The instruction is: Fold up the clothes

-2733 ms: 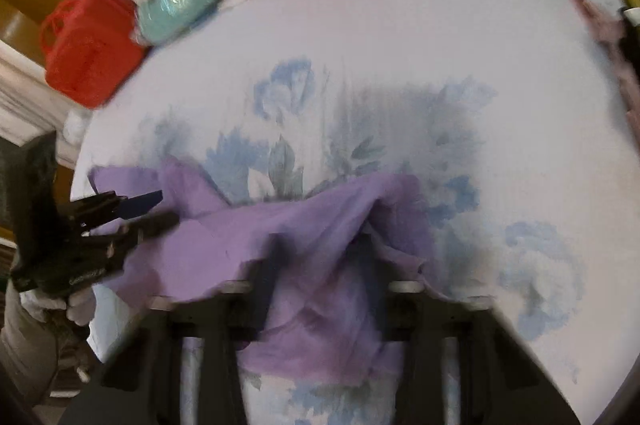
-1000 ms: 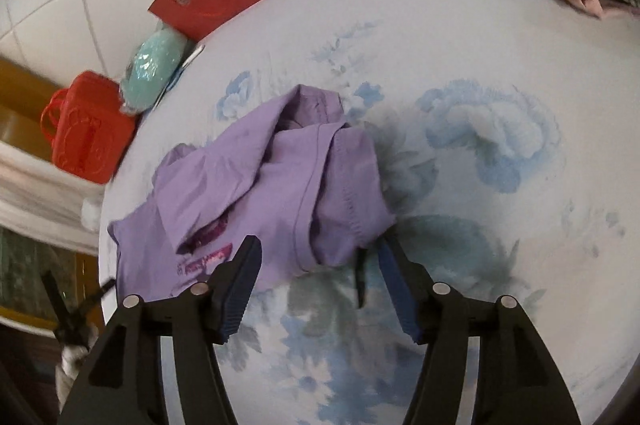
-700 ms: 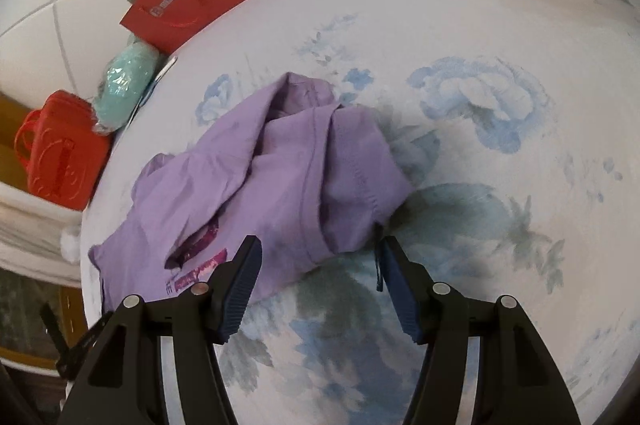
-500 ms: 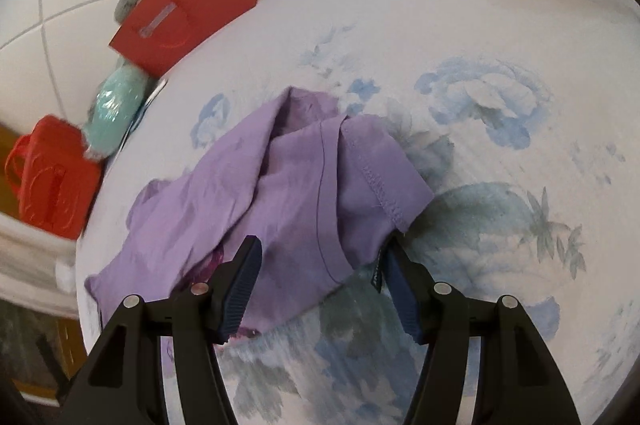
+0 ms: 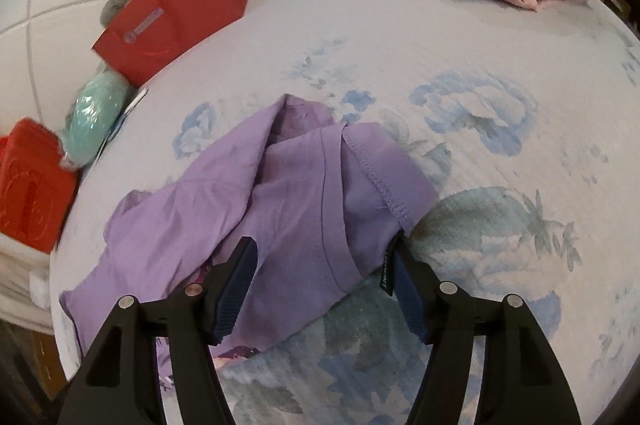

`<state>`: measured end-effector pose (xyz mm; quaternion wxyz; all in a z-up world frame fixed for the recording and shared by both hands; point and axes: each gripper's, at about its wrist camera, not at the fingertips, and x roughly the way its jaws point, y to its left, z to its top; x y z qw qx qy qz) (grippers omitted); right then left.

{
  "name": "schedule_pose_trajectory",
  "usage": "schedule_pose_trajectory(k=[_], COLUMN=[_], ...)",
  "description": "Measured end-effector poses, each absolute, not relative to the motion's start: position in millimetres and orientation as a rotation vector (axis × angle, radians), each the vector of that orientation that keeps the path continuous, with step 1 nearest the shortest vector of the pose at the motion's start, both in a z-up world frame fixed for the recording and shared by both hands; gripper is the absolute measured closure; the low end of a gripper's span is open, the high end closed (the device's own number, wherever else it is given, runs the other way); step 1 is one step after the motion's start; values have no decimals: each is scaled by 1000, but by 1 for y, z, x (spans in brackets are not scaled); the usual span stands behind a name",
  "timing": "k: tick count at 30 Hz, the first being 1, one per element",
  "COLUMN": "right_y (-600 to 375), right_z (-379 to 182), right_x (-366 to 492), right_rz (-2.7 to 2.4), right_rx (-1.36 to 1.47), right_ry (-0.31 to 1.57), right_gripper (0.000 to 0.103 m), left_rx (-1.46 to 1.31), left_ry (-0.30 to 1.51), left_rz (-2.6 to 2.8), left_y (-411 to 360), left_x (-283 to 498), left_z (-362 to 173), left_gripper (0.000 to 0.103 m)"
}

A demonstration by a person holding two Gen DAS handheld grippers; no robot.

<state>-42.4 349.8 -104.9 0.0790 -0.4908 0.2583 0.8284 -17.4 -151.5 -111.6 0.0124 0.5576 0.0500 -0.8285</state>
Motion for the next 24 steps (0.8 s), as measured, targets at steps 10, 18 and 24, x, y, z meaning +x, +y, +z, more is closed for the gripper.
schedule_pose_trajectory(k=[10,18,24], right_y=[347,348,342], right_z=[-104,-107,-108], right_x=[-37,-40,-46], right_rz=[2436,2497,2575], right_rx=[-1468,-1385,-1453], right_ry=[583,631,696], right_gripper=[75,75,99], left_rx=[1723,1731,1734], left_ry=[106,75,66], left_rz=[-2616,-2632,-2639], left_y=[-149,-142,-138], left_x=[-12,-11,-10], left_z=[-111,-115,-116], left_gripper=[60,55,51])
